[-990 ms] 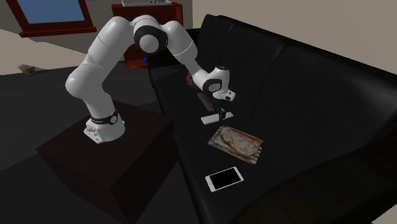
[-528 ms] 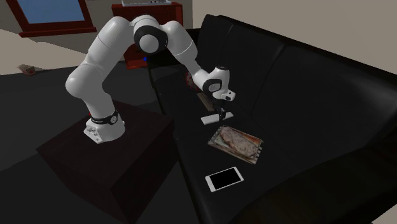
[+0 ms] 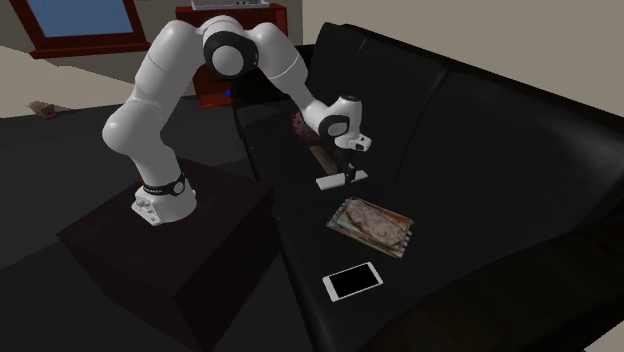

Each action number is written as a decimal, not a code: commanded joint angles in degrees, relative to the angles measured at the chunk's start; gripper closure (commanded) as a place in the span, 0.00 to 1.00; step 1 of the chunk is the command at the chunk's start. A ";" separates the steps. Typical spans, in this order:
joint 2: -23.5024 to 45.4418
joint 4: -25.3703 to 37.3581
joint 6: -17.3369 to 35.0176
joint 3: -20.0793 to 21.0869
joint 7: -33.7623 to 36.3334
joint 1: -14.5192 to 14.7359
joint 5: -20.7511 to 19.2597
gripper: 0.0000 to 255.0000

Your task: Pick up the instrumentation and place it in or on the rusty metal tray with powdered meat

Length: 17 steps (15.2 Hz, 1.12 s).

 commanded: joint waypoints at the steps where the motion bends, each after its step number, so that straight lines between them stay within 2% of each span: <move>1: -1.32 -0.42 -0.91 0.34 -0.11 -0.17 0.31 1.00; 16: -10.03 -1.66 -8.30 2.61 -1.83 -1.83 2.96 1.00; 17: -9.95 -1.47 -8.37 2.41 -3.10 -2.81 3.09 1.00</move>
